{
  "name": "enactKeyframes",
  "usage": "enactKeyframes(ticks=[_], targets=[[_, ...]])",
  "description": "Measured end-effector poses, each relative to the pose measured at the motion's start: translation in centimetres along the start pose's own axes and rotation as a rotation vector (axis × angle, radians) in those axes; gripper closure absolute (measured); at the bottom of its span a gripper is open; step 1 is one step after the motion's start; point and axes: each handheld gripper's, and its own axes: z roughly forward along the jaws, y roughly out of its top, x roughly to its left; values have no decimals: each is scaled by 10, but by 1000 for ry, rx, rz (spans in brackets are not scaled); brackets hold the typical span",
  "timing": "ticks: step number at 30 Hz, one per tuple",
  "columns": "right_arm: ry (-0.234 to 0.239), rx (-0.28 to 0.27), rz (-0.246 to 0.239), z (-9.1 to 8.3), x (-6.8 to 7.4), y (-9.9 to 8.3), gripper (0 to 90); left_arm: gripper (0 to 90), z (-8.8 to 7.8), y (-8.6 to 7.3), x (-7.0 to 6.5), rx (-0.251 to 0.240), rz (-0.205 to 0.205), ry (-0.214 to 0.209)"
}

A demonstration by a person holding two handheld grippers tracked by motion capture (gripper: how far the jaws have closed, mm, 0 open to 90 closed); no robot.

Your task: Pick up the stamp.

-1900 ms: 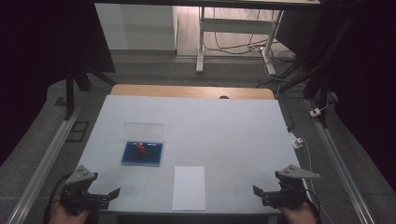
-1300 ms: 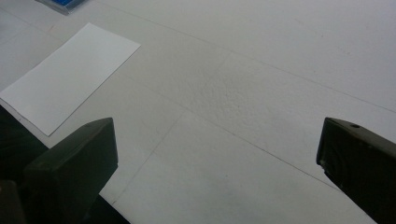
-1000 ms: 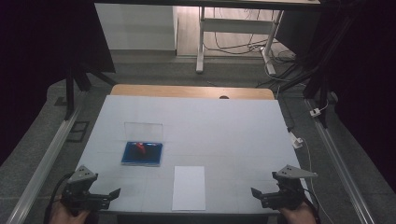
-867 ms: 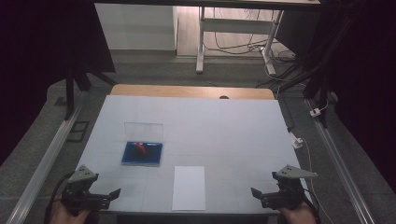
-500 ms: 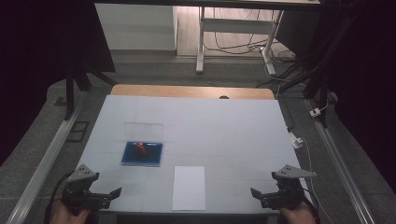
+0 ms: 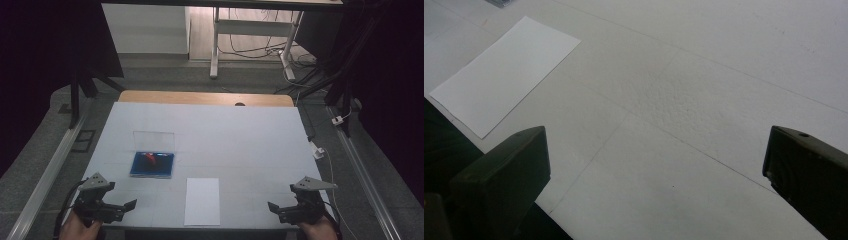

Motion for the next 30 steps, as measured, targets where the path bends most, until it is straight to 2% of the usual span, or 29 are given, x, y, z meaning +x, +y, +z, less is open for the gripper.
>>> enactKeyframes(ticks=[5,9,14,21,30], targets=[[0,0,4,0,0,0,0,0,5,4,3,-24,13,-11],[1,-1,1,0,0,0,0,0,13,7,4,-15,40,-27],[5,0,0,1,0,0,0,0,22,12,4,-3,73,-4],[5,4,1,1,0,1,0,0,30,20,10,-36,56,6],[3,11,-4,1,0,1,0,0,46,32,15,-10,84,46]])
